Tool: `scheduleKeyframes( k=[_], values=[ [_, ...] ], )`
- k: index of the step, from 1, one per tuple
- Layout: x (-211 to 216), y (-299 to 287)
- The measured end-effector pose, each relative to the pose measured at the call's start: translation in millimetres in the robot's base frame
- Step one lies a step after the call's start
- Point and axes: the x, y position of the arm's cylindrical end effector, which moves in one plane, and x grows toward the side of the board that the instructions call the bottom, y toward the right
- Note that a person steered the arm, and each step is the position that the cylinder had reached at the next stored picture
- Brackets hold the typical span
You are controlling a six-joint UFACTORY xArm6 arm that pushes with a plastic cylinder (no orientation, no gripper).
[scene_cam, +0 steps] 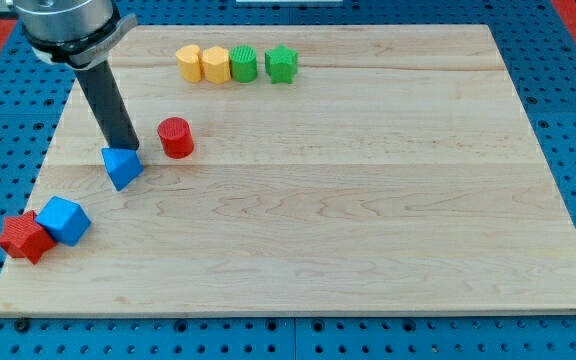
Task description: Slide the red circle to the blue cube
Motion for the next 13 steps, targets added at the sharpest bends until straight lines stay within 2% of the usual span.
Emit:
scheduleKeyframes(
  k=[3, 6, 7, 8, 9, 10, 11, 12, 13],
  values=[
    [67, 8],
    [62, 28],
    [62, 52],
    [42, 108],
    [21, 129],
    [-14, 122],
    [-32, 70],
    [0, 11],
    [21, -12]
  ],
)
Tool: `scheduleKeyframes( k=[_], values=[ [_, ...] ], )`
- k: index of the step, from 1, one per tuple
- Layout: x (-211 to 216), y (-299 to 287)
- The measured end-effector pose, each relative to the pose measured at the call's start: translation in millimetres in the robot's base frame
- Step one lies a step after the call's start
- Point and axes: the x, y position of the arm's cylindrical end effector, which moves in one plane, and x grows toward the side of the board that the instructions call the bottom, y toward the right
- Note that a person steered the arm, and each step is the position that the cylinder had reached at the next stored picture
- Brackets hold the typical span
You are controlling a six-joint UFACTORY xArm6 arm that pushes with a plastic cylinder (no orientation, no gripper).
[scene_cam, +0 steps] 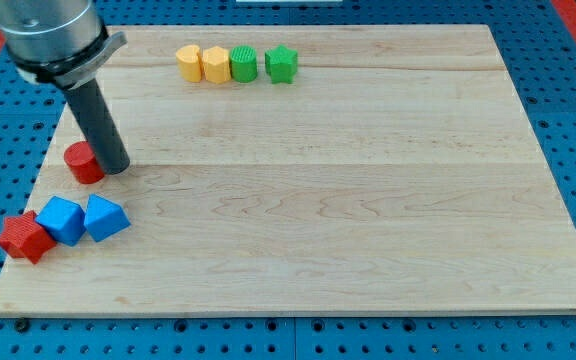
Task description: Slide the red circle to the blue cube
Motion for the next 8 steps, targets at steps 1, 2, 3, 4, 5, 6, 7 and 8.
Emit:
scheduleKeyframes(
  k=[1, 2, 3, 4, 5, 6, 7, 8],
  values=[
    [-32, -13],
    [-33, -38],
    [-26, -56],
    [-16, -62],
    [-4, -65],
    [-3, -72],
    [-2, -91],
    [-1, -99]
  ],
)
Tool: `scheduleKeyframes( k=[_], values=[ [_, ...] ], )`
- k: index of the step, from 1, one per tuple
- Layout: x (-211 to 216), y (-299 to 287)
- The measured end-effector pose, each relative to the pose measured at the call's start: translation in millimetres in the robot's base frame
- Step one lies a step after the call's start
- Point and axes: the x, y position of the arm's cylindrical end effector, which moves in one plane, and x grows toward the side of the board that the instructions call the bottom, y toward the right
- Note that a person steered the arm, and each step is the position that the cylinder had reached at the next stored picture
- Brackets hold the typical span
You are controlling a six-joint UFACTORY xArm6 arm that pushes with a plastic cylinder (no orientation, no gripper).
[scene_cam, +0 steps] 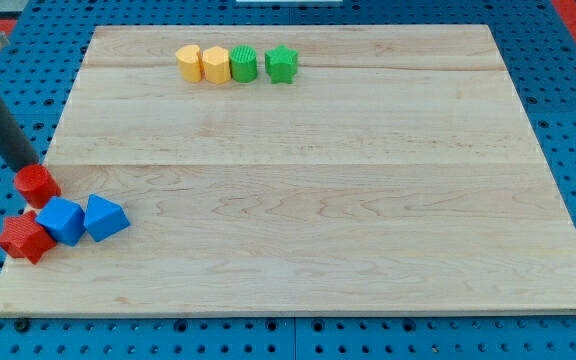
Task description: Slide the red circle to the blue cube
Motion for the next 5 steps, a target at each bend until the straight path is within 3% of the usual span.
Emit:
scheduleKeyframes(
  k=[2, 3, 5],
  values=[
    [22, 20],
    [13, 29],
    [-63, 52]
  ],
)
